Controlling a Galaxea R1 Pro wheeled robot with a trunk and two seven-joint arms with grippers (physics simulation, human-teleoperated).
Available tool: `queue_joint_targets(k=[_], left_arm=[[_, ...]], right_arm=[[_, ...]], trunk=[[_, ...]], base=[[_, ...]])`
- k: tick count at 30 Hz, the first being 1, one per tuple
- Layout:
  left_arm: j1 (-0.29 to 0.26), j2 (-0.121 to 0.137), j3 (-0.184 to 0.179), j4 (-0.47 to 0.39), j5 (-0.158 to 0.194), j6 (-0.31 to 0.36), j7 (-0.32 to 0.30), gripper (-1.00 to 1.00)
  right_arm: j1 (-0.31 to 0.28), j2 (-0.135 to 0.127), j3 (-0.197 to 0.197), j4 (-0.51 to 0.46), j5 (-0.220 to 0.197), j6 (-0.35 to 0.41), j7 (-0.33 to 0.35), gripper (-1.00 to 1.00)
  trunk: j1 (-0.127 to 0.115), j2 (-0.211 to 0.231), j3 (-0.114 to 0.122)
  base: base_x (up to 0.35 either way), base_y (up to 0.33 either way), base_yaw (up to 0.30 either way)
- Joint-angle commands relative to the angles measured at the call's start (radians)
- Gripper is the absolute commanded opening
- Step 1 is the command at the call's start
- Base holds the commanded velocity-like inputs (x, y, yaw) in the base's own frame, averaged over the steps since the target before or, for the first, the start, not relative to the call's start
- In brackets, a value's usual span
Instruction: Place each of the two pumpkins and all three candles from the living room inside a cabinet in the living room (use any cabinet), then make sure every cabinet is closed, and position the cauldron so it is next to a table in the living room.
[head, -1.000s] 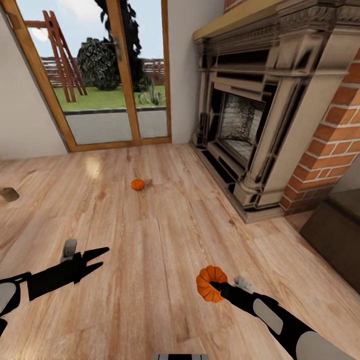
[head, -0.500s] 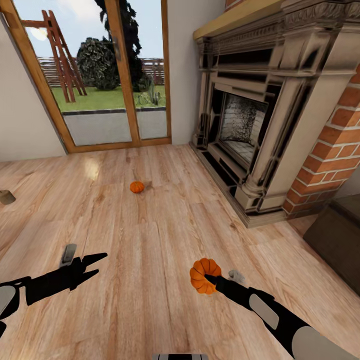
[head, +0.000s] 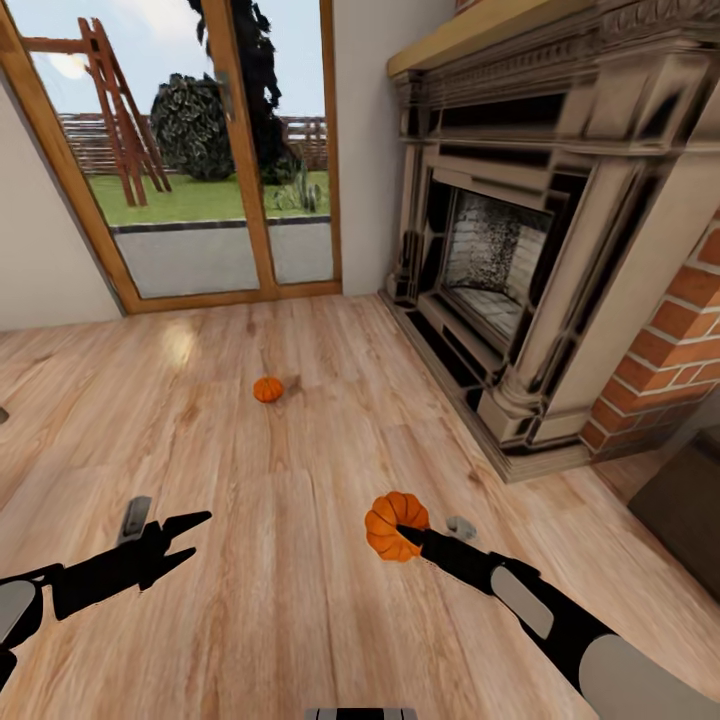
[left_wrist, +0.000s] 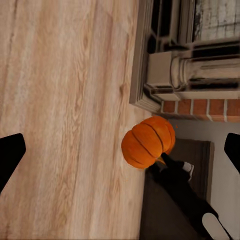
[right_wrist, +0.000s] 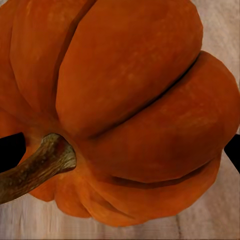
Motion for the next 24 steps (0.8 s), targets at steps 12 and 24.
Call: queue_joint_targets(k=[12, 24], left_arm=[[-0.001, 0.001, 0.066, 0.066, -0.022, 0.000, -0.006, 1.00], [-0.001, 0.000, 0.064, 0.091, -0.024, -0.030, -0.003, 1.00]], right_arm=[[-0.001, -0.004, 0.001, -0.010, -0.011, 0.003, 0.362, -1.00], [-0.005, 0.003, 0.004, -0.030, 0.002, 0.006, 0.366, -1.00]], trunk=[[0.000, 0.000, -0.001], [0.000, 0.000, -0.001]], base=[[0.333, 0.035, 0.000], [0.334, 0.052, 0.000]])
